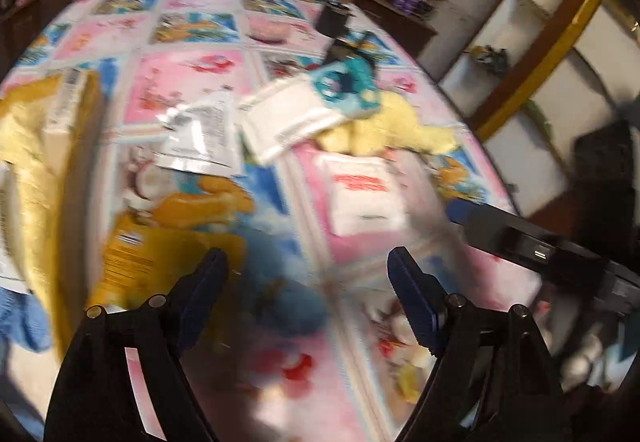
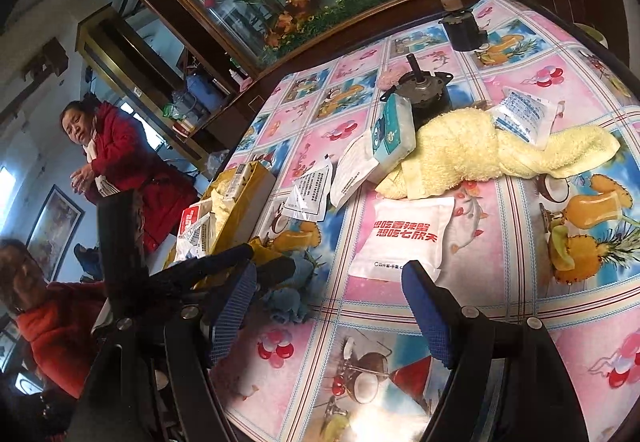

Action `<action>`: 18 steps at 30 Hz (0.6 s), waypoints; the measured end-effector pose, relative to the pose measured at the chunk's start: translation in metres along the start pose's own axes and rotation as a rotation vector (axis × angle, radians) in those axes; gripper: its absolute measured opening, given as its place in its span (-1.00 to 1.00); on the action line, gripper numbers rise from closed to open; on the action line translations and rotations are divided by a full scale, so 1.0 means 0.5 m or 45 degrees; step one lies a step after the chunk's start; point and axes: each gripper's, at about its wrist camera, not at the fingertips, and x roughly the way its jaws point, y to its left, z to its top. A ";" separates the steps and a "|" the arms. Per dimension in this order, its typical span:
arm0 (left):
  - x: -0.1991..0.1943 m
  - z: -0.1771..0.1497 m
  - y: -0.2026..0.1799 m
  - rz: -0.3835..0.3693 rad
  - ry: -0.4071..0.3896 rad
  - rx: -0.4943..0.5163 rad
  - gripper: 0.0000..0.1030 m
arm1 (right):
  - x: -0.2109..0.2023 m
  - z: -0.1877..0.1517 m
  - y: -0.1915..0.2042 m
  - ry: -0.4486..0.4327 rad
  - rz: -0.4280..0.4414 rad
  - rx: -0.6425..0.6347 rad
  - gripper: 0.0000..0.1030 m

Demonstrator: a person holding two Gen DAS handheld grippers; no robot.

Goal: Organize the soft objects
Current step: 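Move both tools back over the table toward the remaining packets, then grasp the yellow crackers bag with the left tool while the right tool grasps the small blue towel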

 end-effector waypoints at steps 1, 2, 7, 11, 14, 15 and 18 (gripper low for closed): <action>-0.006 -0.007 -0.014 -0.030 0.001 0.015 0.58 | 0.000 0.000 -0.004 0.000 0.002 0.007 0.52; -0.018 -0.014 -0.027 -0.027 -0.018 0.040 0.58 | 0.002 0.001 -0.007 0.003 0.003 0.012 0.52; -0.106 -0.032 -0.024 0.036 -0.145 -0.011 0.58 | 0.020 -0.008 -0.004 0.065 -0.006 -0.027 0.52; -0.146 -0.042 0.026 0.108 -0.217 -0.117 0.58 | 0.076 -0.023 0.038 0.193 -0.037 -0.182 0.51; -0.128 -0.044 0.070 0.107 -0.199 -0.213 0.58 | 0.130 -0.035 0.090 0.274 -0.056 -0.331 0.51; -0.119 -0.043 0.076 0.108 -0.188 -0.226 0.58 | 0.147 -0.037 0.104 0.289 -0.055 -0.366 0.51; -0.104 -0.043 0.077 0.111 -0.187 -0.242 0.58 | 0.198 -0.041 0.135 0.320 -0.083 -0.449 0.36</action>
